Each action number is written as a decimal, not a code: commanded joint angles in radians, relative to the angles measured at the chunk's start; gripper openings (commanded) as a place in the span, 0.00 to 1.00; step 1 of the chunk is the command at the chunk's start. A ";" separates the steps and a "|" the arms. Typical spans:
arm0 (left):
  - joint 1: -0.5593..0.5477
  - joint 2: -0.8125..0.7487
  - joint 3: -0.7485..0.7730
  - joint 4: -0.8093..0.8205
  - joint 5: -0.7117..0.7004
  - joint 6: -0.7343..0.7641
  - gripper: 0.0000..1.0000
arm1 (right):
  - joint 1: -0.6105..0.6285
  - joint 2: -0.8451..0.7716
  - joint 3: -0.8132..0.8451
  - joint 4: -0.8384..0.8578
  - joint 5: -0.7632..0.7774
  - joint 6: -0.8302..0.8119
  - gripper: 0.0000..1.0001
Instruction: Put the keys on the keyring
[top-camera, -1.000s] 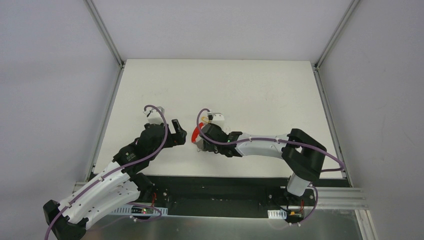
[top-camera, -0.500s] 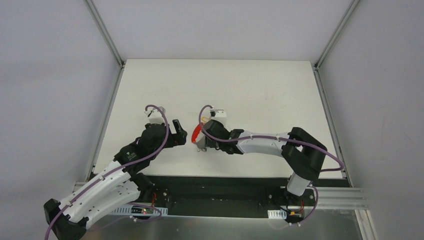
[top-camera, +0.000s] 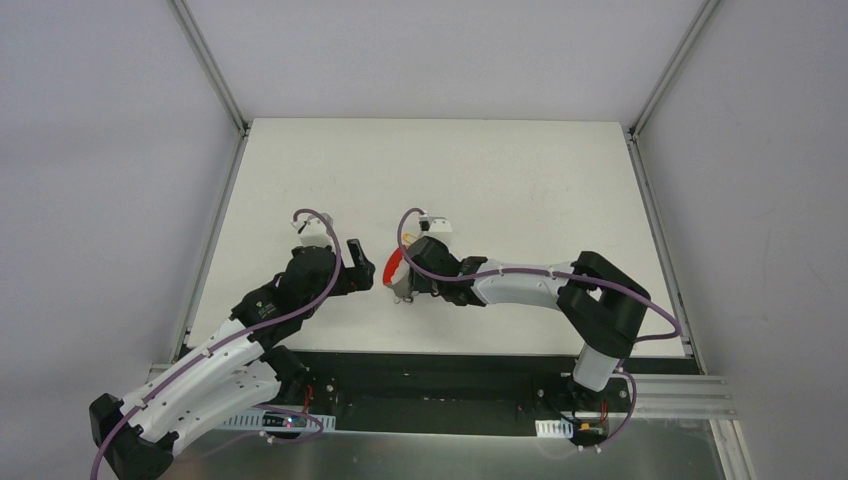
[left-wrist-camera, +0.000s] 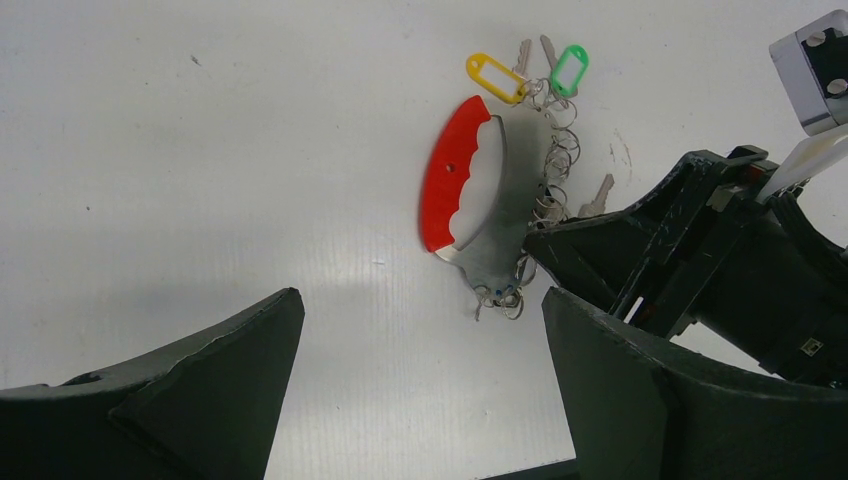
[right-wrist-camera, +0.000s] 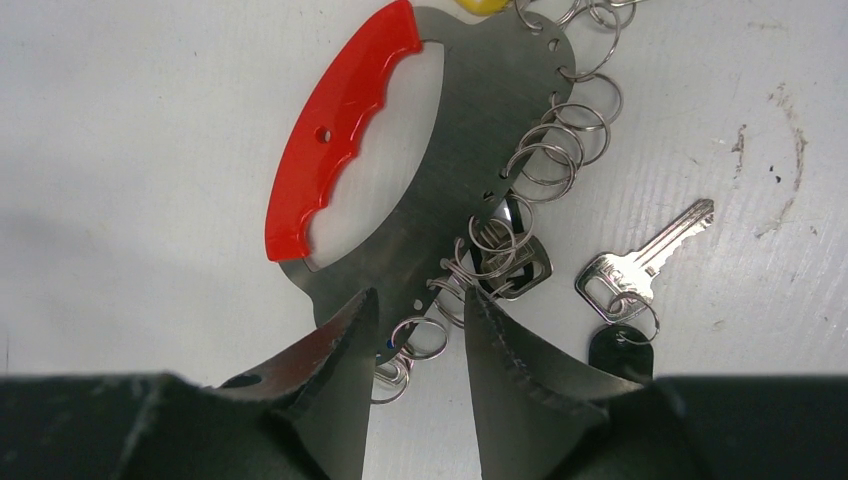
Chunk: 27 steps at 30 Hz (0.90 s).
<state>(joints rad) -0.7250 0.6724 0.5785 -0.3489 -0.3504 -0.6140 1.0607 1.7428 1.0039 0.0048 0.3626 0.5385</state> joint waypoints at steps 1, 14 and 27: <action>0.006 0.001 0.014 0.001 -0.008 -0.006 0.90 | -0.002 -0.001 -0.001 0.036 -0.011 -0.013 0.39; 0.006 0.002 0.015 0.001 -0.009 -0.003 0.91 | -0.008 0.008 -0.009 0.037 0.046 -0.029 0.40; 0.006 0.013 0.021 0.004 -0.007 0.000 0.91 | -0.020 0.038 -0.009 0.029 0.009 -0.029 0.39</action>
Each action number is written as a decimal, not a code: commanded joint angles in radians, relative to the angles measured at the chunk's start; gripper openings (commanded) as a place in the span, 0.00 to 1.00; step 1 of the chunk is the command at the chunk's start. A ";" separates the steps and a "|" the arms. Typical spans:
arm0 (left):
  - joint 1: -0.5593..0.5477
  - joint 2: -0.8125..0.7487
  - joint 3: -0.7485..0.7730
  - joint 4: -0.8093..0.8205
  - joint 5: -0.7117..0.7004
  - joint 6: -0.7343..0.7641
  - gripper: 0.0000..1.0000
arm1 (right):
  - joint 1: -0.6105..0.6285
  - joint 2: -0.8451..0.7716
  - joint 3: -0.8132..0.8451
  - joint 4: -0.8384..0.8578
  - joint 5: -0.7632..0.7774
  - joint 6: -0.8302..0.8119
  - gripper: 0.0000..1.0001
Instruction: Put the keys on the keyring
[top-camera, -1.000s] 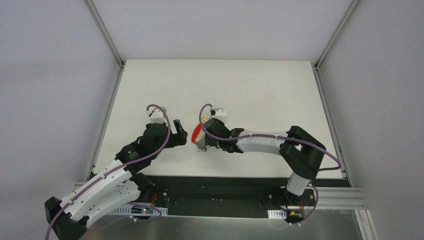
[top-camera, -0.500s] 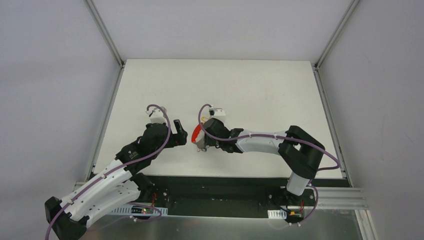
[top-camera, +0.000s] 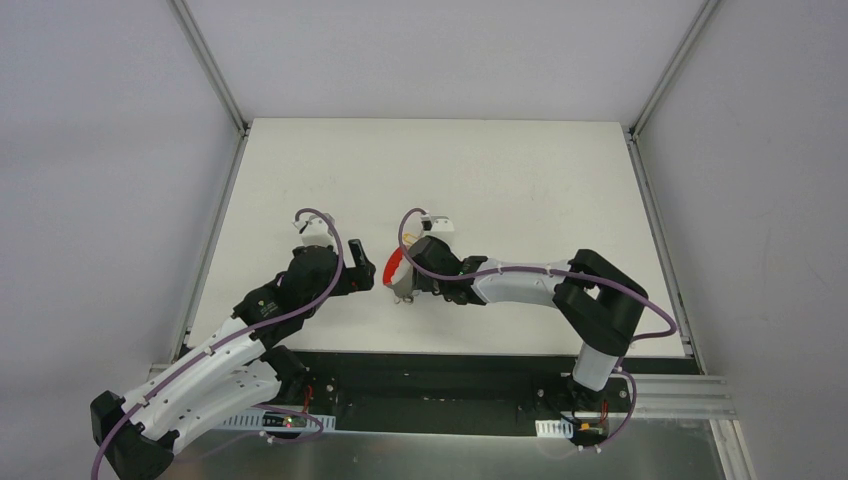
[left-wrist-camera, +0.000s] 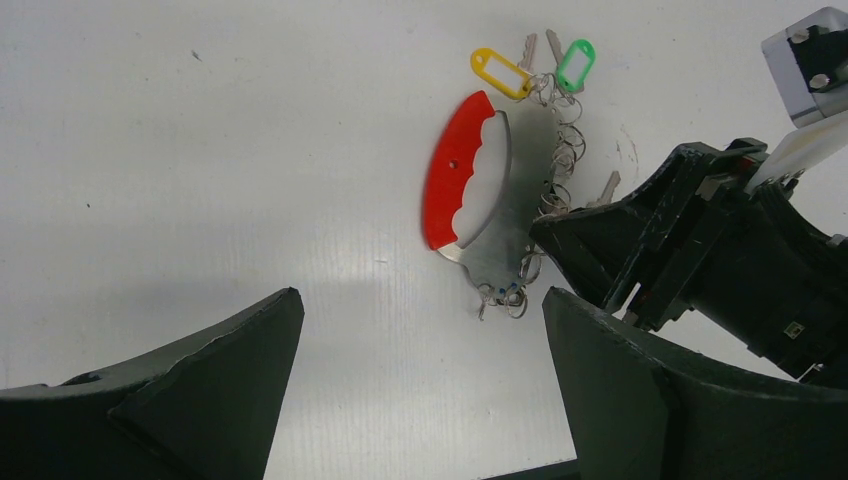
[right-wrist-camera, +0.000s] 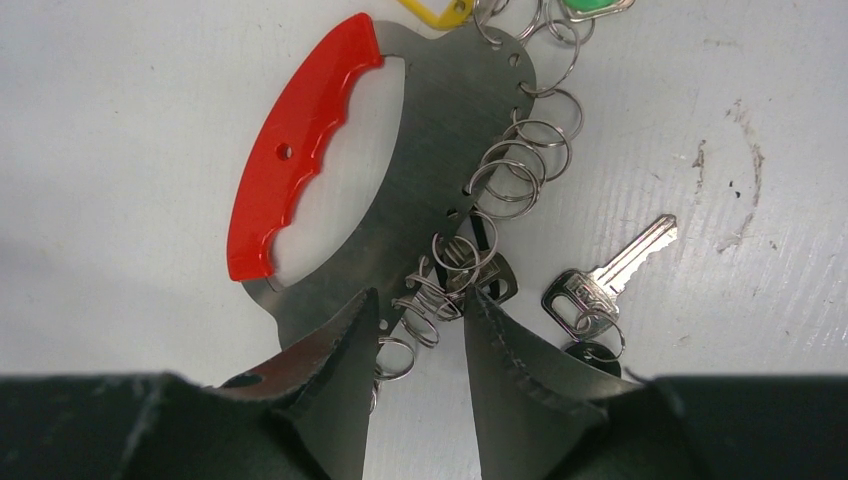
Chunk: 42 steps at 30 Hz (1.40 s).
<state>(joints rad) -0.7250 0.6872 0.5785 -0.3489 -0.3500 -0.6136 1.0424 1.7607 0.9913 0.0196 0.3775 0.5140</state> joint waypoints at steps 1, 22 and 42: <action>0.006 -0.004 0.020 0.004 -0.007 0.000 0.91 | 0.000 0.023 0.004 0.014 -0.012 -0.002 0.39; 0.006 -0.036 0.012 0.002 0.014 -0.006 0.91 | 0.054 -0.061 -0.008 -0.027 0.017 -0.037 0.00; 0.004 -0.040 0.188 0.005 0.552 0.054 0.91 | 0.091 -0.590 0.003 -0.328 -0.298 -0.286 0.00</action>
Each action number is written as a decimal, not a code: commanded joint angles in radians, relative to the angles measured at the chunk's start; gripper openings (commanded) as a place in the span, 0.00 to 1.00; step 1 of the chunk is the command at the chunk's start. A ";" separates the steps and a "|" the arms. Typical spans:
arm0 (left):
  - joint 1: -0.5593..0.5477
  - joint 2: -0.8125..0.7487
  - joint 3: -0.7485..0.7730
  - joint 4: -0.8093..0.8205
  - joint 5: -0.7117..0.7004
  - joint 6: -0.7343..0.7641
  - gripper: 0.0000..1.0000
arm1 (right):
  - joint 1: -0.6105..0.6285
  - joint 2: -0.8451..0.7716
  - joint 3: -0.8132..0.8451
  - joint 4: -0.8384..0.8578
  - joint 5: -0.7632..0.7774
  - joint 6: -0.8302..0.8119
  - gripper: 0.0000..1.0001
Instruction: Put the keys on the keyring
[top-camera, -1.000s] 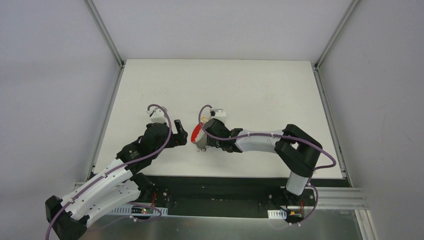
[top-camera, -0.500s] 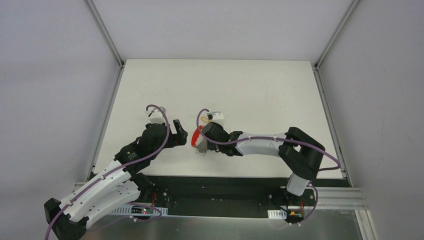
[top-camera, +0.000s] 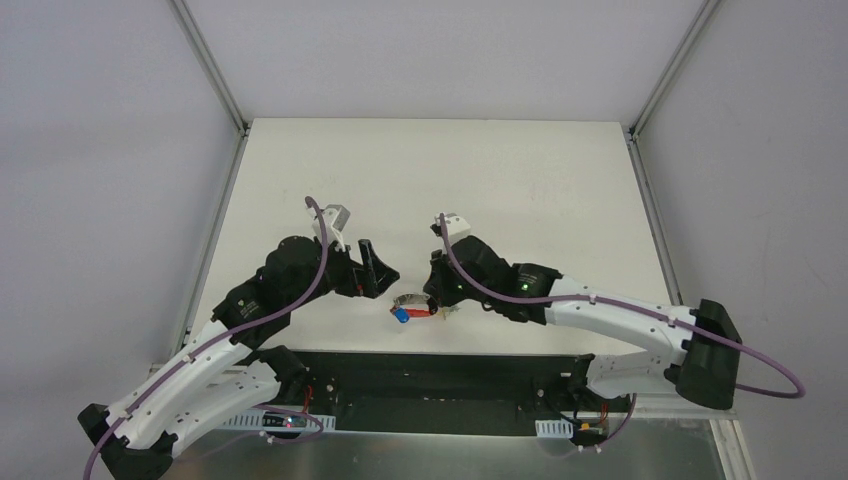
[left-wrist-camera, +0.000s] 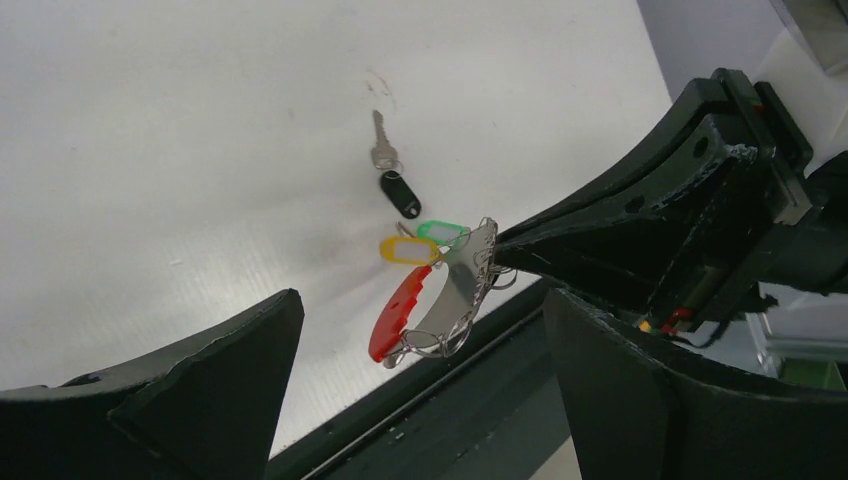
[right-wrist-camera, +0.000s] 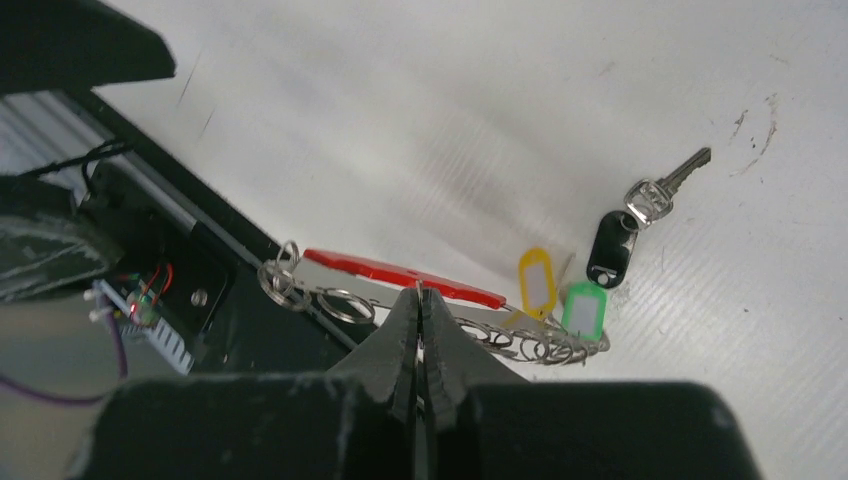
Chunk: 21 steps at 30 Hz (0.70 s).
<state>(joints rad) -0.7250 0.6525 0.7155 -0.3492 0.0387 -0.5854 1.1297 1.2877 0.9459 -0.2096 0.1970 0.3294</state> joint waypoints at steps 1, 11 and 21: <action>0.005 -0.008 0.053 0.010 0.194 0.028 0.91 | 0.003 -0.136 0.059 -0.122 -0.132 -0.111 0.00; -0.005 -0.002 0.045 0.160 0.529 0.054 0.94 | 0.004 -0.196 0.177 -0.236 -0.260 -0.079 0.00; -0.056 0.062 0.009 0.311 0.669 0.092 0.94 | 0.005 -0.211 0.222 -0.275 -0.277 -0.031 0.00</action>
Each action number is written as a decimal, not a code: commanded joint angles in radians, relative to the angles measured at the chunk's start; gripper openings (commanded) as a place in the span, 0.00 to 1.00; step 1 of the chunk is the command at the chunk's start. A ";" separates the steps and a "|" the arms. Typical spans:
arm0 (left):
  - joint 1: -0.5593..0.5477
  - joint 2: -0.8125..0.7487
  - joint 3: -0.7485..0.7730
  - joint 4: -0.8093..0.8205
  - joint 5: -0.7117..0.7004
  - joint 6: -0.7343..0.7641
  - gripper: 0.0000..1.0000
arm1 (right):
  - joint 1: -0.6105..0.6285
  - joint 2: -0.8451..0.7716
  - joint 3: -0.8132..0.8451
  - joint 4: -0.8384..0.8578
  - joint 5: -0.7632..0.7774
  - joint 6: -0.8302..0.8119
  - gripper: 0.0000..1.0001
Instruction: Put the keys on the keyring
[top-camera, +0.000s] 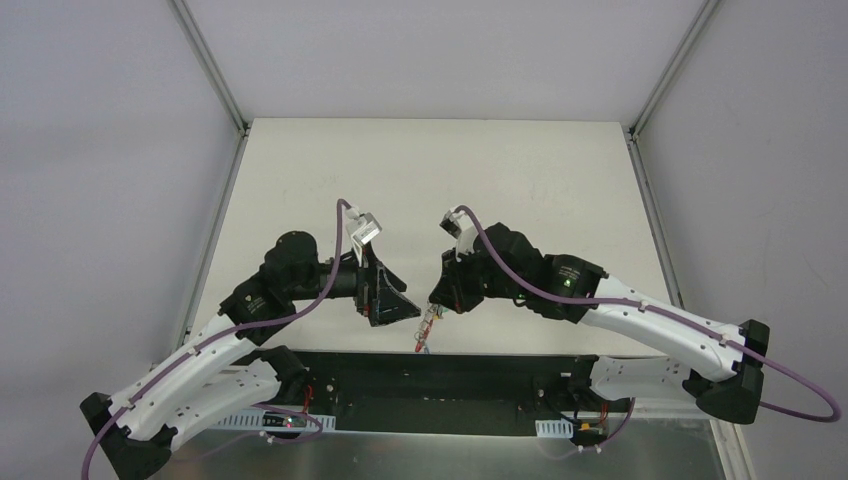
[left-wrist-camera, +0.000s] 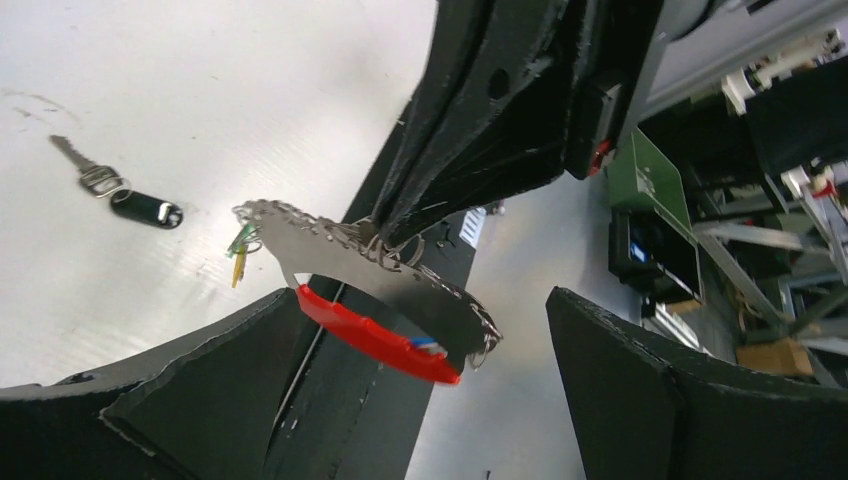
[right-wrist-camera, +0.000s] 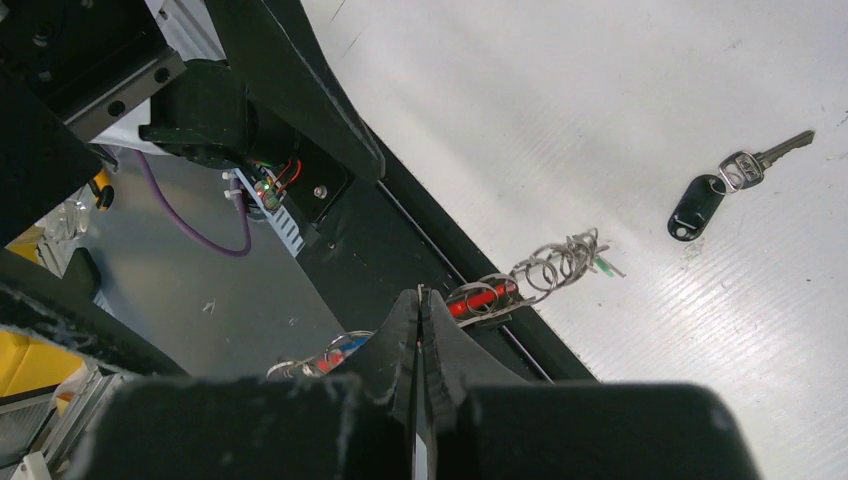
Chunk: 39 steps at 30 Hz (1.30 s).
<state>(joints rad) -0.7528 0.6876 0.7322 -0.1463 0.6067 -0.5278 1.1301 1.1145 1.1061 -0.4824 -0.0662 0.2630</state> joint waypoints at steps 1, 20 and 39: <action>-0.036 0.037 -0.005 0.110 0.105 0.037 0.93 | 0.005 -0.036 0.067 -0.009 -0.008 0.042 0.00; -0.081 0.089 0.025 0.054 0.019 0.059 0.92 | 0.009 0.045 0.162 -0.104 0.170 0.100 0.00; -0.081 0.126 0.054 -0.033 -0.051 0.123 0.48 | 0.010 0.047 0.175 -0.122 0.203 0.120 0.00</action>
<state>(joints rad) -0.8257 0.8192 0.7357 -0.1753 0.5728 -0.4366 1.1351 1.1893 1.2243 -0.6144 0.1200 0.3660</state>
